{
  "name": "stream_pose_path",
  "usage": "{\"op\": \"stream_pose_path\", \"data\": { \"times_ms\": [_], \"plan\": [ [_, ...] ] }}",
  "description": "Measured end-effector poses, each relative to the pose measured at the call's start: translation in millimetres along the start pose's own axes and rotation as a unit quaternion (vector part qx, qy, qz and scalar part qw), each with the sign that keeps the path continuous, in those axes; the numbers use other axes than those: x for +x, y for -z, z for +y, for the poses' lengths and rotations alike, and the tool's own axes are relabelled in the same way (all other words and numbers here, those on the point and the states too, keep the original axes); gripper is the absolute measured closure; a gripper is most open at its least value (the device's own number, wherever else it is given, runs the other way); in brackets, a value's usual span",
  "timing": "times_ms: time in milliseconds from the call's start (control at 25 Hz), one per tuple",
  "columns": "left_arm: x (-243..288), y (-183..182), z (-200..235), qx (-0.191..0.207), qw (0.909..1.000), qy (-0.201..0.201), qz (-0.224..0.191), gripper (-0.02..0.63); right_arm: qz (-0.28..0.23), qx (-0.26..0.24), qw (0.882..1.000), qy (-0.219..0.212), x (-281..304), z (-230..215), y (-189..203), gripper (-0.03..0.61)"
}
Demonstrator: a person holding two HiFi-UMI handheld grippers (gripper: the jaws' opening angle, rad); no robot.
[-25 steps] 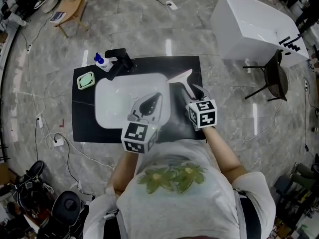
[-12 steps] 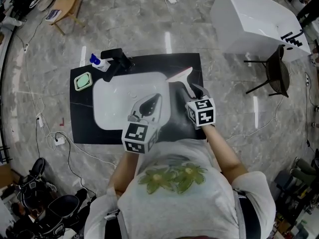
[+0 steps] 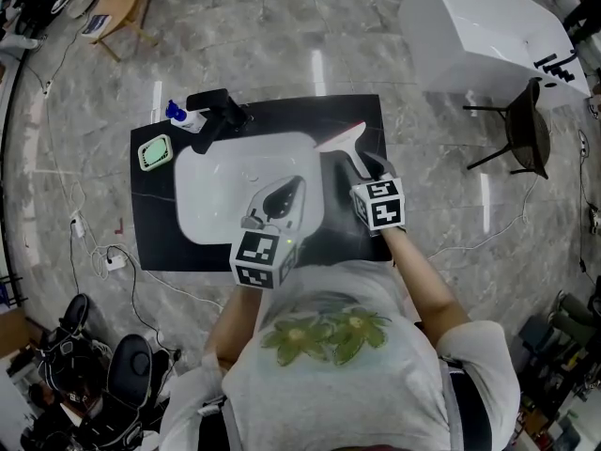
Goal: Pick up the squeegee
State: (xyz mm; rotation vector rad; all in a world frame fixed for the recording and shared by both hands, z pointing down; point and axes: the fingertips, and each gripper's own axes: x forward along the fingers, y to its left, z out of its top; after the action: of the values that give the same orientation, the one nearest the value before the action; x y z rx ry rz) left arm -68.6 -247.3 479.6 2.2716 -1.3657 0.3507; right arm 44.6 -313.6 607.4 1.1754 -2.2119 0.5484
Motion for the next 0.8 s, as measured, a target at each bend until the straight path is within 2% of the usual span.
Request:
{"op": "stream_pose_path", "data": {
  "times_ms": [800],
  "plan": [
    [15.6,14.1,4.2,-0.007,0.9996,0.003,0.026,0.604,0.046,-0.023,0.999,0.005,39.0,-12.9,34.9,0.462]
  ]
}}
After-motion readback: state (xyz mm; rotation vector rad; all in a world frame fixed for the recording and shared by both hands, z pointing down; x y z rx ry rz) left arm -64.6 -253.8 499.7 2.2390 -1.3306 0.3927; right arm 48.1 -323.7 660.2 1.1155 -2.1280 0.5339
